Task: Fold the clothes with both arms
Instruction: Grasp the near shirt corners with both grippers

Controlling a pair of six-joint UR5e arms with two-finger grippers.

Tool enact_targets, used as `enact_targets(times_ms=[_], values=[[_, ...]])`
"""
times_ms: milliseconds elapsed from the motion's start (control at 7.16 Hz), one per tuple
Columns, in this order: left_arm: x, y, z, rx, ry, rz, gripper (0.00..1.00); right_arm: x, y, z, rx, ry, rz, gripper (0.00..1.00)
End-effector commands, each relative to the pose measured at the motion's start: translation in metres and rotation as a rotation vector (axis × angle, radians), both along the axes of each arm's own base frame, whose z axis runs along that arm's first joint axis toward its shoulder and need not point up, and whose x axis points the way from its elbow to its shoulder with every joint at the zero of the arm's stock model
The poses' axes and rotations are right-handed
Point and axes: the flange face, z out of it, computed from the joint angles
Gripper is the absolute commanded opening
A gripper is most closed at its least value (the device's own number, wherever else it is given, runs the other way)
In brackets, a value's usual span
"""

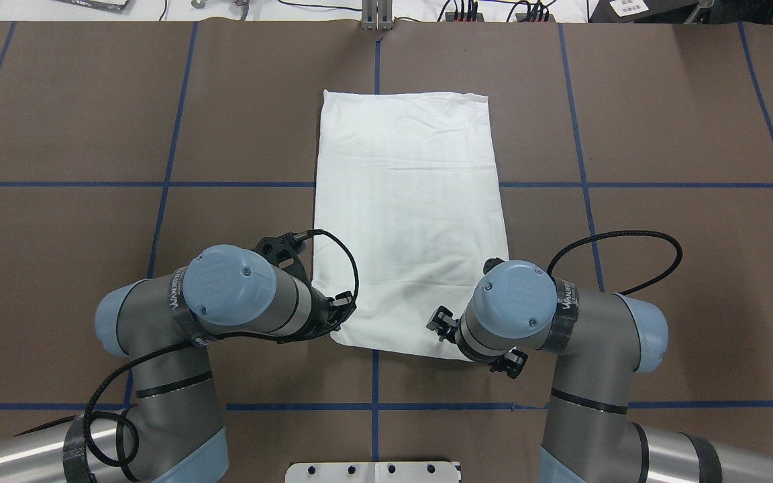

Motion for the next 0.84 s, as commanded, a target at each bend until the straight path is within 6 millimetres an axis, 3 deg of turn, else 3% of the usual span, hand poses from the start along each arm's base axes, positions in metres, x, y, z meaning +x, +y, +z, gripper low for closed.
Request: enact_targets(times_ms=[0,698], values=[[0.0000,0.0000,-0.0001,0.001,0.000,0.000,0.00,-0.0041,0.0051,0.0062,-0.001,0.012,-0.009,1.00],[0.0017,-0.0007,0.0024,0.000,-0.004,-0.002,0.00,-0.0105,0.0134,0.0106,0.001,0.022,-0.024,1.00]])
